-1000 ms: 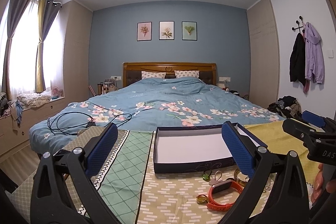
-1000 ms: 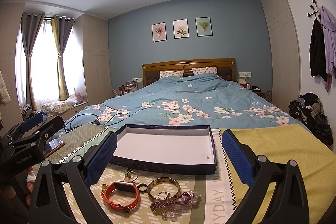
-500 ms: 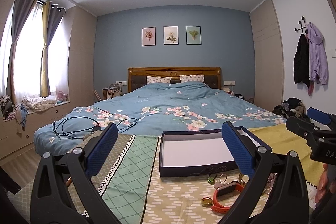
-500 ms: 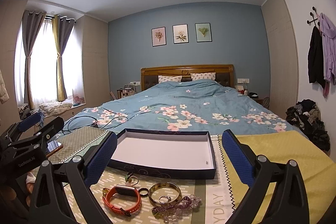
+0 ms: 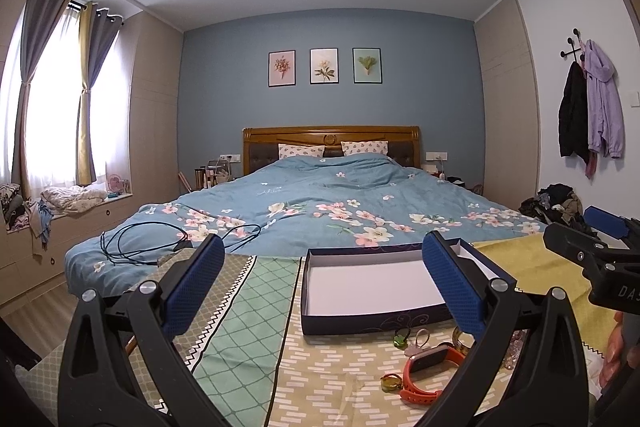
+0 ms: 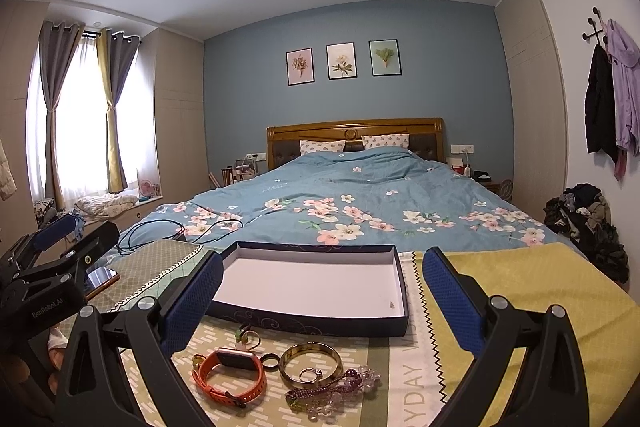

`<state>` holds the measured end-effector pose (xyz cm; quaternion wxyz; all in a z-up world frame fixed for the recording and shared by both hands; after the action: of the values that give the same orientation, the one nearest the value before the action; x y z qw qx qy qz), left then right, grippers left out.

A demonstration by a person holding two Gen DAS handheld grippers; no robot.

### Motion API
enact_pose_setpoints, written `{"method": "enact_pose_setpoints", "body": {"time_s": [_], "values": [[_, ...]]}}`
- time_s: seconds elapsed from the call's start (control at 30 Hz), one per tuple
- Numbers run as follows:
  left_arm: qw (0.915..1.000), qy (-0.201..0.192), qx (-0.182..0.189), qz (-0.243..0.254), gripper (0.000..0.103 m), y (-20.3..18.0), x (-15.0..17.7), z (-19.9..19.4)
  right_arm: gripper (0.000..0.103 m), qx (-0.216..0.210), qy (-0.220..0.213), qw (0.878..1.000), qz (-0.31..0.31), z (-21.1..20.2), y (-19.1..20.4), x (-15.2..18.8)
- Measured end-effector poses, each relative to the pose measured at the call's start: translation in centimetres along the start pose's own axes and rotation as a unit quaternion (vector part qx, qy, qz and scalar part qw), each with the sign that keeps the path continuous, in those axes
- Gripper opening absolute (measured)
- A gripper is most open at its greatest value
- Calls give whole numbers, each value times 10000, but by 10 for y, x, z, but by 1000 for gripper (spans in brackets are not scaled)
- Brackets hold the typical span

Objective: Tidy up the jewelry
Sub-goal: 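Grasp the orange watch band with the left tool while the right tool grasps the tortoiseshell bangle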

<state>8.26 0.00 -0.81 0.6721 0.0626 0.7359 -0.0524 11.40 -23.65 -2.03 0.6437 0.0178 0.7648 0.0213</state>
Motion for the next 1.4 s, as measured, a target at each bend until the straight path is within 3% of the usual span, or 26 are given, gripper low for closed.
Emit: {"method": "enact_pose_setpoints", "body": {"time_s": [0.33, 0.43, 0.57, 0.73, 0.87, 1.0, 1.07, 1.2, 1.4], "values": [[9998, 165, 100, -69, 98, 5, 4, 8, 96, 76, 261, 9996, -76, 13, -9, 5], [9989, 417, 204, -80, 98, 4, 11, 19, 96, 56, 571, 9982, -173, 24, -14, 13], [9930, 1068, 479, -130, 98, -1, 32, 41, 96, 37, 1293, 9906, -437, 46, -23, 34], [9780, 1900, 852, -120, 97, -14, 65, 67, 79, -174, 2203, 9742, -470, 67, -33, 67], [9667, 2284, 1150, -131, 90, -24, 84, 82, 66, -329, 2602, 9637, -501, 72, -31, 90], [9583, 2491, 1399, -61, 83, -34, 96, 88, 56, -499, 2776, 9581, -502, 76, -26, 98], [9519, 2642, 1552, -92, 74, -41, 103, 90, 52, -617, 2811, 9562, -538, 78, -20, 98], [9374, 2986, 1786, -150, 70, -49, 120, 93, 46, -858, 2932, 9485, -834, 90, -3, 101], [9166, 3446, 2004, -318, 50, -51, 146, 99, 32, -1094, 3334, 9313, -974, 111, 9, 113]]}}
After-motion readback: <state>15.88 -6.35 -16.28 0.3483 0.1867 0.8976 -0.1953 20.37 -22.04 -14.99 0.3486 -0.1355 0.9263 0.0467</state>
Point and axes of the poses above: each gripper's, at about its wrist camera, not at the fingertips, and z roughly the way its jaws point, y to its left, x to its underside, the point moved 9 cm from there along z, roughly the way its jaws point, and after that the axes turned 13 degrees about x, right-handed, at the moved point
